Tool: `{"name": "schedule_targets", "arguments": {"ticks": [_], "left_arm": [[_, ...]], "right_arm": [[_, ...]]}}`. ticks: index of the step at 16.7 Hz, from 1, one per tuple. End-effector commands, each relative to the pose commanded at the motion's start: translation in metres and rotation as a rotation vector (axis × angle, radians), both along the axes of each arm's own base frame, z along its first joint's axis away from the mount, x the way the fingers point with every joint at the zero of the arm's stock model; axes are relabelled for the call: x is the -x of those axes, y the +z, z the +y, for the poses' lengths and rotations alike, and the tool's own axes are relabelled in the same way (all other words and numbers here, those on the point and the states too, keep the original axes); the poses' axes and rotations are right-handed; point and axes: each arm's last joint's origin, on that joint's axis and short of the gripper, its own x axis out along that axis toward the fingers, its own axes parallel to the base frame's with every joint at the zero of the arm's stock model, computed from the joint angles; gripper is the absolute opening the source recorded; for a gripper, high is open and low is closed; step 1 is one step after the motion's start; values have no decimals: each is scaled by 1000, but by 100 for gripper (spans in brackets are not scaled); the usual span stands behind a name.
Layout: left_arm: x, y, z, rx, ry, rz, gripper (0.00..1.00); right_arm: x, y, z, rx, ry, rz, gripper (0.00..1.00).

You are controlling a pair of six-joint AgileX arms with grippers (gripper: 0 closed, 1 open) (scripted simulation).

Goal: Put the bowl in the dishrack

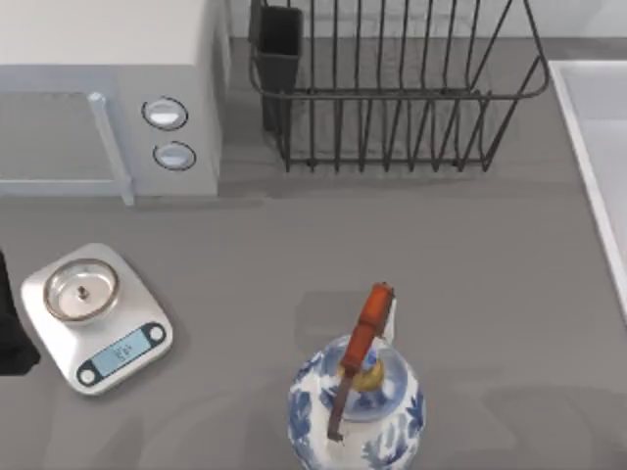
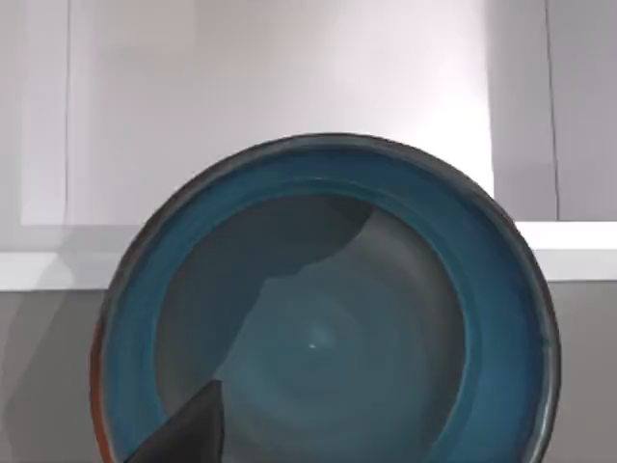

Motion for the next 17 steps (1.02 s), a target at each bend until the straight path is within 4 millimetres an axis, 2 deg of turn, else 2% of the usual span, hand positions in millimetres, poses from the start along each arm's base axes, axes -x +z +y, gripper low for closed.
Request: {"name": "schedule_targets", "arguments": {"ticks": [4,8,10,15,17], "left_arm": [[0,0,0,0,0,0,100],[0,0,0,0,0,0,100],[0,0,0,0,0,0,100],[0,0,0,0,0,0,100],[0,0,0,0,0,0,100]], "right_arm": [[-30,0,-43,-87,-9,253,100],[-46,-5,-75,-157,-9,383,100],[-49,-6,-80,-168,-8,399,100],[-49,-6,-79,-166,-6,398,100],[-51,-17,-80,-171,-8,403,100]]}}
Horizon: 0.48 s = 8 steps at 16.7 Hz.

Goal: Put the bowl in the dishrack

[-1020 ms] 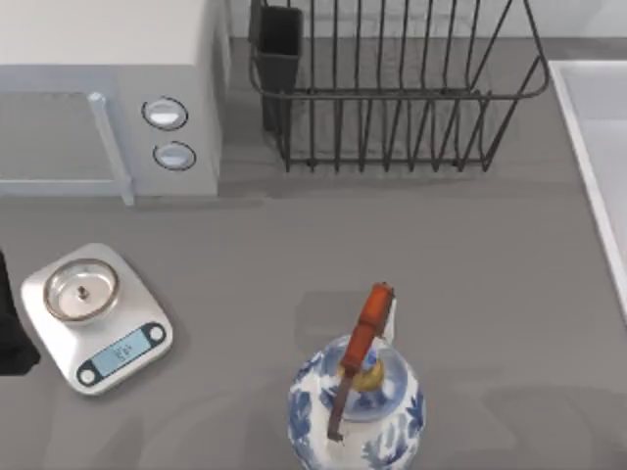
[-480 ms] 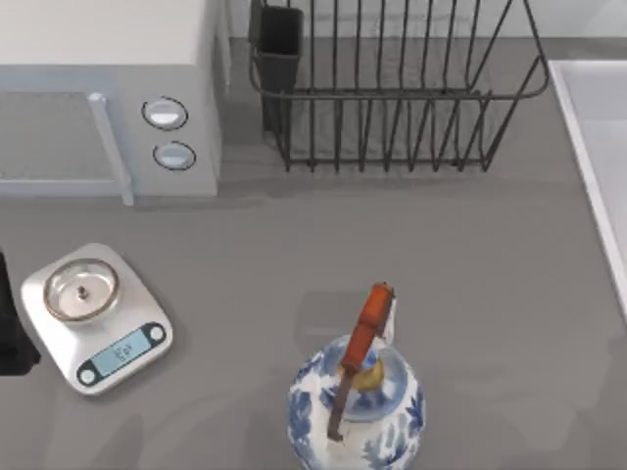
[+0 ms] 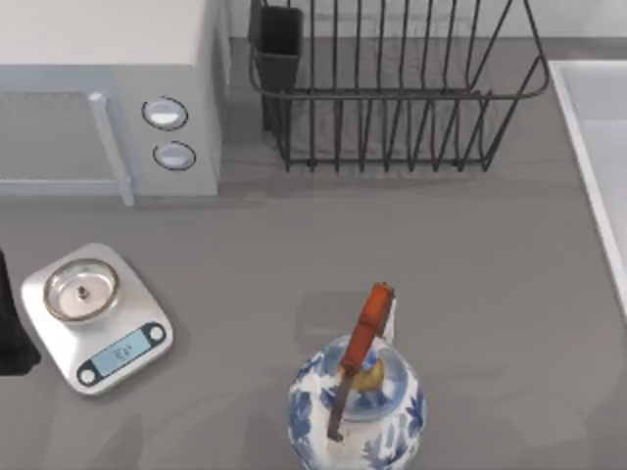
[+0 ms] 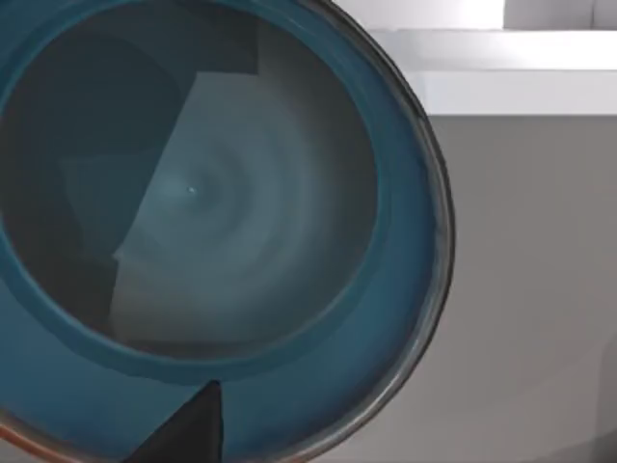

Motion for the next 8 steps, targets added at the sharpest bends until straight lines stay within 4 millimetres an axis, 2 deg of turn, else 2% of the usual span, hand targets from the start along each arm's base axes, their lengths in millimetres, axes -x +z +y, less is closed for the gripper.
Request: {"name": "schedule_targets", "arguments": {"ticks": [6,8], "left_arm": [[0,0,0,0,0,0,100],[0,0,0,0,0,0,100]], "right_arm": [[-9,-67,-3,10,0,-15,100],[-9,-83,-1,5,0,-8,100]]}}
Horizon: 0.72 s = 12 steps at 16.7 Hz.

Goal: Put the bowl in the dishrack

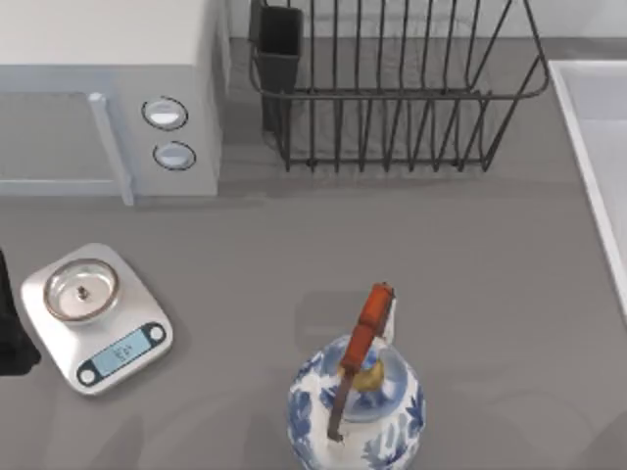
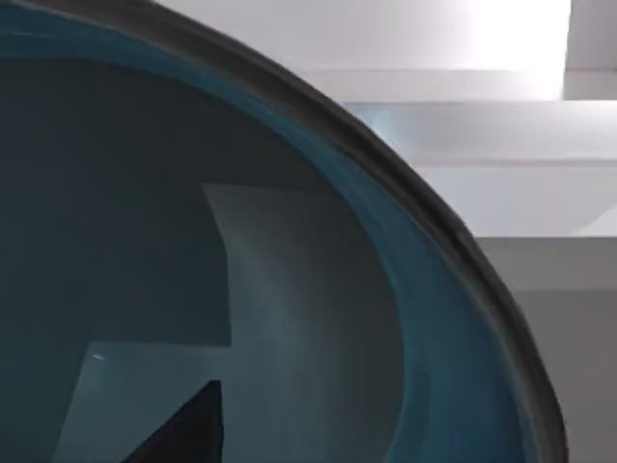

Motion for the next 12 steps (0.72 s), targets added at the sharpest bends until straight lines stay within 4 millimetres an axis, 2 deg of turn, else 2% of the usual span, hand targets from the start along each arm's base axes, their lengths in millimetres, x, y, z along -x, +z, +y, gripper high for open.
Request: {"name": "schedule_targets", "arguments": {"ticks": [5,12], "left_arm": [[0,0,0,0,0,0,100],[0,0,0,0,0,0,100]], "right_arm": [[1,-5,1,-3,0,4,100],[1,-5,1,-3,0,4,47]]}}
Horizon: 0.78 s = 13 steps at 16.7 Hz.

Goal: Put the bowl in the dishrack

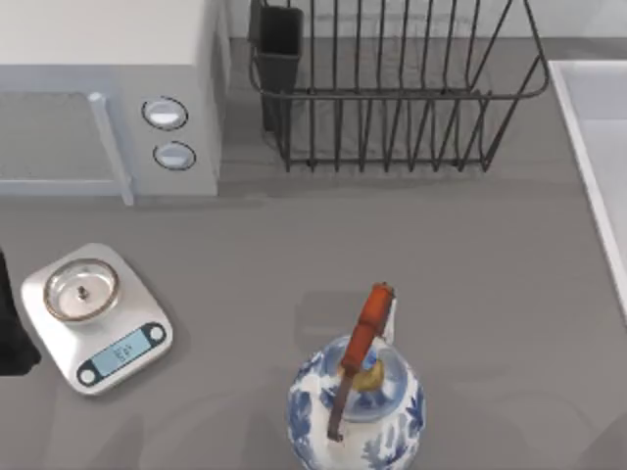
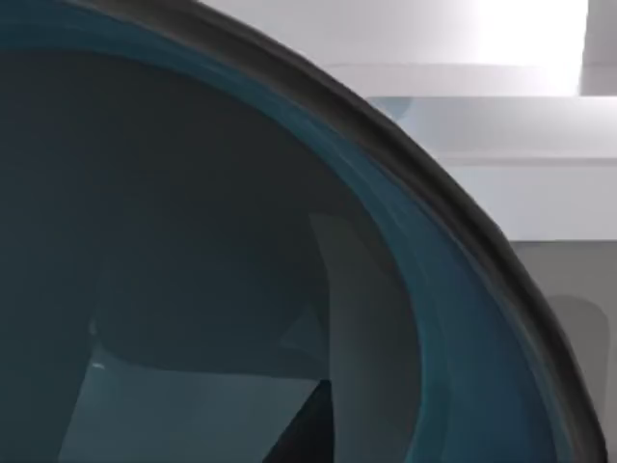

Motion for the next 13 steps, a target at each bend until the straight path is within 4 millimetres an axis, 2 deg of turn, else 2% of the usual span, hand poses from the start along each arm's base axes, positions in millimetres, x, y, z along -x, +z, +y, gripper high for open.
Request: {"name": "schedule_targets", "arguments": {"ticks": [6,13], "left_arm": [[0,0,0,0,0,0,100],[0,0,0,0,0,0,100]], "right_arm": [[0,0,0,0,0,0,2],[0,0,0,0,0,0,0]]}}
